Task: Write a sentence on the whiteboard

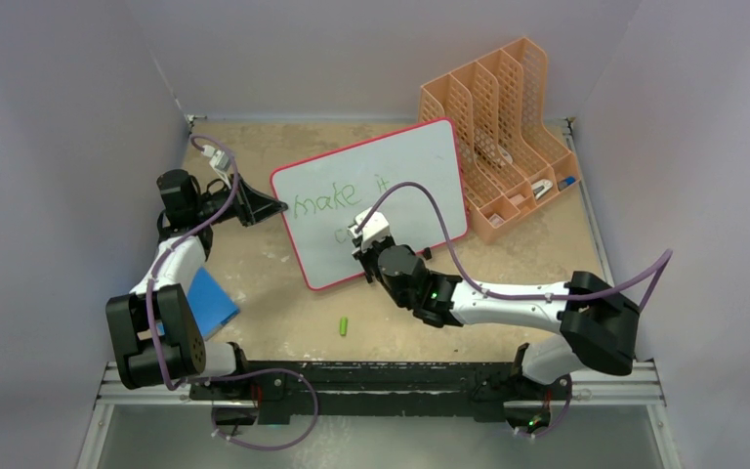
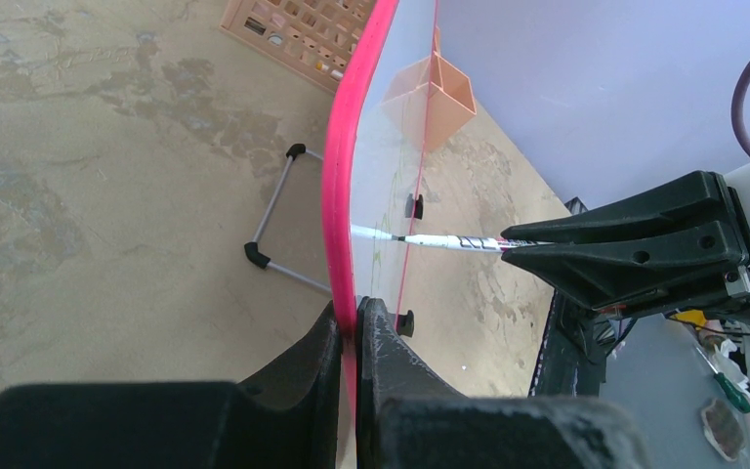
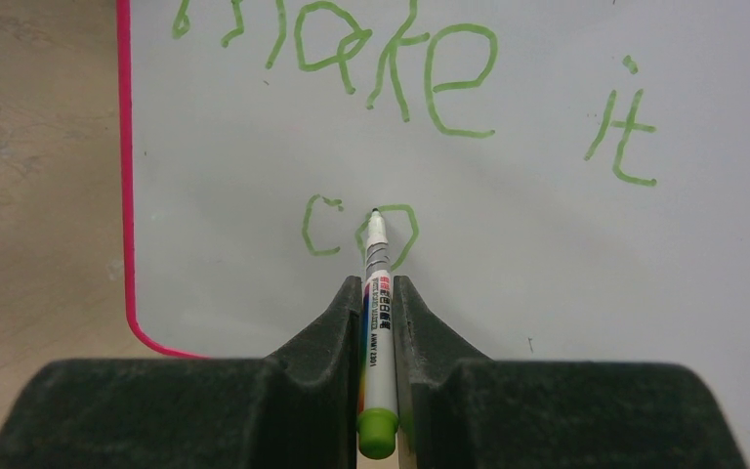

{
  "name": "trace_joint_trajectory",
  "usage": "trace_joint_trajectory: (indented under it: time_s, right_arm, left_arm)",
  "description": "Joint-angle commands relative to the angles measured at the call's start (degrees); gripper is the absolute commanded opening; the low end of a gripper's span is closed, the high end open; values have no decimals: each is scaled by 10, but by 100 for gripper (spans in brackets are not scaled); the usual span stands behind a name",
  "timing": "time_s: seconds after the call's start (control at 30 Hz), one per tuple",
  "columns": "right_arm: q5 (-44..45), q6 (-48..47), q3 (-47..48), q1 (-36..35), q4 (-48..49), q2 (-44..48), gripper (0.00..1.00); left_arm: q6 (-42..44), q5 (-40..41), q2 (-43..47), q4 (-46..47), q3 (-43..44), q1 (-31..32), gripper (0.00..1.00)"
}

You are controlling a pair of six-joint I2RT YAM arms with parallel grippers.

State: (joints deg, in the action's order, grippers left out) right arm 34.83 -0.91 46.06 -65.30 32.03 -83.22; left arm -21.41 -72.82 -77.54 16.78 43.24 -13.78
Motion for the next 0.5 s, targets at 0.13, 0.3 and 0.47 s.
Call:
trace_joint_trajectory:
  time_s: [0.13,0.3,0.47]
  right_arm:
    - [-3,-5,16,-3,0,3,0]
    - [-1,-3,12,-3,-7,11,0]
    - [-6,-2,10,-5,-9,22,0]
  left_arm:
    - [22,-4,12,2,6,11,0]
    - [22,-4,13,2,6,11,0]
    - [22,-4,12,3,6,10,0]
